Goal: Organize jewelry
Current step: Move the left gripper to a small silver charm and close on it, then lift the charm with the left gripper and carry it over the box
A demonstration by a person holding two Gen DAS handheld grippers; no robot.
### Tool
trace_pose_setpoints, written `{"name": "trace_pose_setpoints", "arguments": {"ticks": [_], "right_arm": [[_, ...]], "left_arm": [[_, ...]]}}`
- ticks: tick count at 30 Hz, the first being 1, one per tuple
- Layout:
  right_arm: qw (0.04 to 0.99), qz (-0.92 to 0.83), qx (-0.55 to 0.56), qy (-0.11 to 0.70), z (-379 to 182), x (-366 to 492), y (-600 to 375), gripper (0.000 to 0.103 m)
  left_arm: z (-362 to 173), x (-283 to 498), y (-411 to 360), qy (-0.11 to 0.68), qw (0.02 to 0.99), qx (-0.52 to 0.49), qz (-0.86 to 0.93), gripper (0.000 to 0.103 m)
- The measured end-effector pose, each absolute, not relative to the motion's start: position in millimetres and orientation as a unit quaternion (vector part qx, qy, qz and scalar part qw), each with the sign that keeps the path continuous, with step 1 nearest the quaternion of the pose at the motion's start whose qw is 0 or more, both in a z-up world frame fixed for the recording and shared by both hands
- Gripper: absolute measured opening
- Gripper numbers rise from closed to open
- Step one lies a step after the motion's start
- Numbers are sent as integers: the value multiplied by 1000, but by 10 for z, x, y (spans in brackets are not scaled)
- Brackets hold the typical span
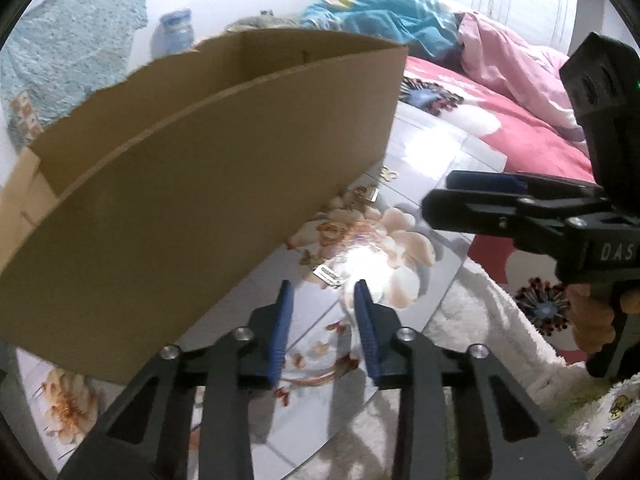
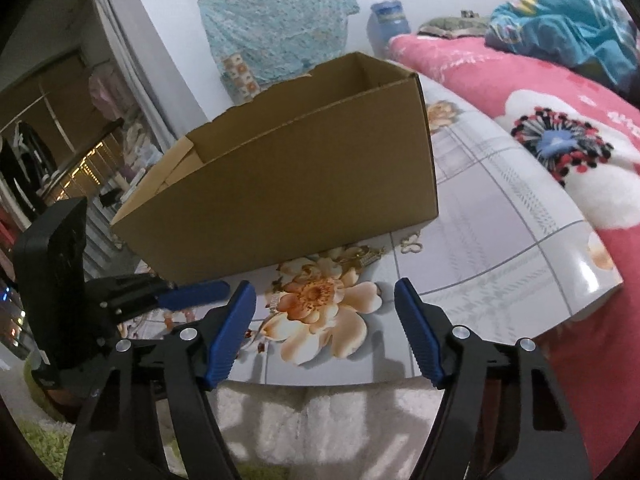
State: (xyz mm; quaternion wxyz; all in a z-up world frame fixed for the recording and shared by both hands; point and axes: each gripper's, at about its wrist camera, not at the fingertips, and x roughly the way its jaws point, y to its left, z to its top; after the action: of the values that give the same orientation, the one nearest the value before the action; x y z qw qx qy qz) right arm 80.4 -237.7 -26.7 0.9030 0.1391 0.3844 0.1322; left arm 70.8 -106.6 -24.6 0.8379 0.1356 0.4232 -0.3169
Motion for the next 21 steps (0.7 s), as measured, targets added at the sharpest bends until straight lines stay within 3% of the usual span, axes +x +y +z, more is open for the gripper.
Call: {"name": "trace_pose_setpoints", "arguments": {"ticks": [14,21], "right_arm": [[899,132,143,393,-355,888,-2417,67],[901,130,140,390,-352,873,-2435,65]], "left_arm": [[-410,799,-1310,432,829,170,-311,18],[-421,780,-1405,421,828,194,-315,5]]}}
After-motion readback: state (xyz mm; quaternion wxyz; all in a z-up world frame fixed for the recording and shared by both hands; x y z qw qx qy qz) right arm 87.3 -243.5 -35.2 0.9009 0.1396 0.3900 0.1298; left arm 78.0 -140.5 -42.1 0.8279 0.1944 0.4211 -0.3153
